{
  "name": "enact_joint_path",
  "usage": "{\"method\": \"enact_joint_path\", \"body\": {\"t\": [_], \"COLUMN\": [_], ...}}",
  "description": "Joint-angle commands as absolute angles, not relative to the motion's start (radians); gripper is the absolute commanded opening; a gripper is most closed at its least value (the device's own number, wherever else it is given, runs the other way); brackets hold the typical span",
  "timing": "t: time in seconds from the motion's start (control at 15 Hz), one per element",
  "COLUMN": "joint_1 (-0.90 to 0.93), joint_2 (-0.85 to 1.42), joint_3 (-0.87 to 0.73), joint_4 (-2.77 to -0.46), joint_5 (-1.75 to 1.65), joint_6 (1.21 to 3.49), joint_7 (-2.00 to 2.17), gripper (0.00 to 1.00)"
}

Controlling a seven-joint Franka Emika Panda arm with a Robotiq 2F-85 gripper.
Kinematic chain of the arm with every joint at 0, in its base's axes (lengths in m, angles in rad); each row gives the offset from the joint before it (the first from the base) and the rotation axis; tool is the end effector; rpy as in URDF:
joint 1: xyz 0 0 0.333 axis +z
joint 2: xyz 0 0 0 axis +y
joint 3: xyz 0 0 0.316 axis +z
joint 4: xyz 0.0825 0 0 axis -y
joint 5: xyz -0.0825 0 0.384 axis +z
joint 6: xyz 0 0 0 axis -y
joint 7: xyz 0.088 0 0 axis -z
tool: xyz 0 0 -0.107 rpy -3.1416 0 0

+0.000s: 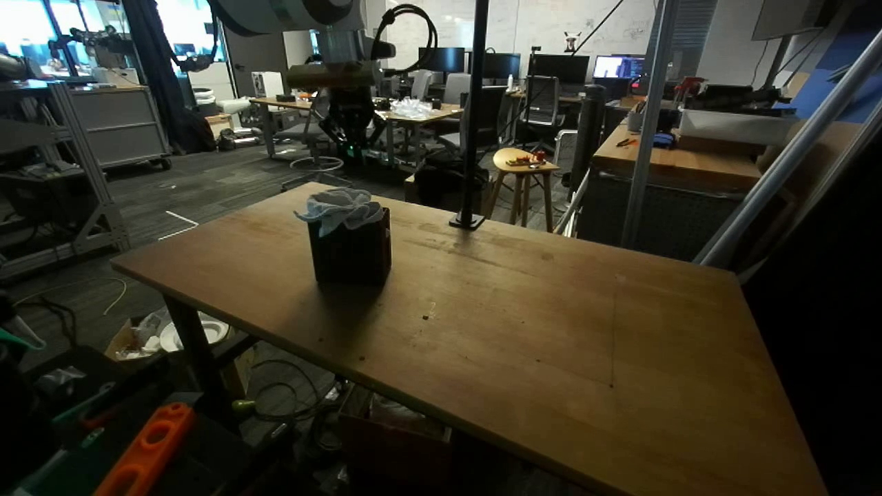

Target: Put the towel in the box

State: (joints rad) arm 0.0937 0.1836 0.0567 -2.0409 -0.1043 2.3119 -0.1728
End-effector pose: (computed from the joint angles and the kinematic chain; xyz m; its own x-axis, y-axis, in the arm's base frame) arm 0.5846 0.0857 0.3619 0.9218 0.3810 0.0717 0.3749 -0.9231 0.0860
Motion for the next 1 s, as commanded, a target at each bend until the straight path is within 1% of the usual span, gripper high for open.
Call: {"method": "enact_joint_path", "body": {"t": [0.0, 0.33, 0.53, 0.93], "joint_1": [0.07, 0.072, 0.075, 0.072], "joint_2": [0.114, 0.075, 0.064, 0.095], "joint_3": [0.087, 0.09, 0.087, 0.088], "joint_4": [-2.13, -2.203, -2.231, -2.224], "joint_5": [-0.016, 0.036, 0.03, 0.026], "joint_6": [2.316, 2.345, 2.386, 2.439], "joint_7": [-0.264, -0.311, -0.335, -0.418], "gripper": [0.06, 0.03, 0.06, 0.05]}}
